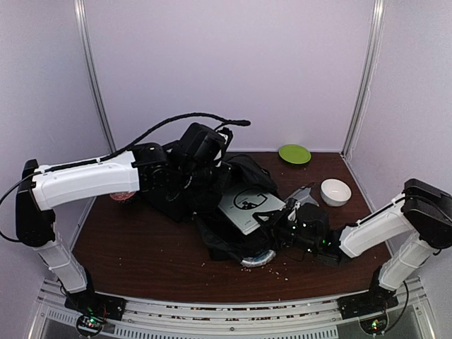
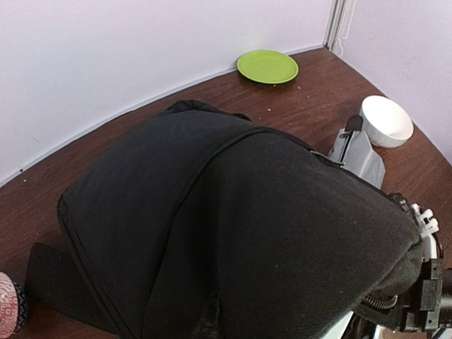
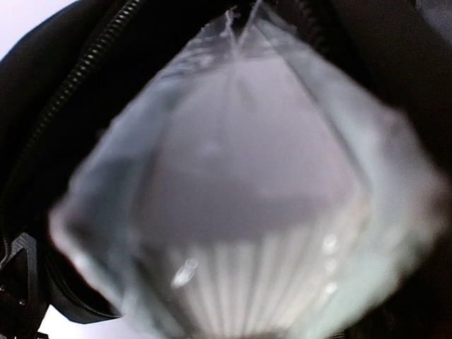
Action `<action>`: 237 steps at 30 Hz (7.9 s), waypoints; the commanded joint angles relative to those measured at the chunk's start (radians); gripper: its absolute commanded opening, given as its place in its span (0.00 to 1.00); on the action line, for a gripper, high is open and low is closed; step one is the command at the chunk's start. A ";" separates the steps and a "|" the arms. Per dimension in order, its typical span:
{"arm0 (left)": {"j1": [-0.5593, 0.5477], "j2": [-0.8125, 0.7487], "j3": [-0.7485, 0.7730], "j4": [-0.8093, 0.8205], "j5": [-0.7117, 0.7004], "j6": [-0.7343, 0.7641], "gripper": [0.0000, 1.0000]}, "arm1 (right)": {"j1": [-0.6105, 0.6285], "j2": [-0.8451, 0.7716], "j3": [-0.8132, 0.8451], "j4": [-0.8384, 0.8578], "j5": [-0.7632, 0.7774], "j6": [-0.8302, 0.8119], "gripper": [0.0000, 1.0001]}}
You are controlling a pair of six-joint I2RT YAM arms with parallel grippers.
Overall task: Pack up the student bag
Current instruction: Place the book in the student bag, then pick up the book from the center of the board.
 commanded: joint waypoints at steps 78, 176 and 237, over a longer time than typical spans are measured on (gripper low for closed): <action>0.041 0.033 0.105 0.165 0.696 -0.019 0.00 | -0.061 0.566 0.454 0.193 -0.053 0.034 0.00; 0.239 0.025 0.068 0.221 0.498 -0.109 0.00 | 0.015 0.001 0.403 -0.605 -0.066 -0.489 0.64; 0.241 -0.355 -0.443 0.241 0.311 -0.058 0.98 | -0.150 -0.018 0.001 -0.578 -0.138 -0.609 0.48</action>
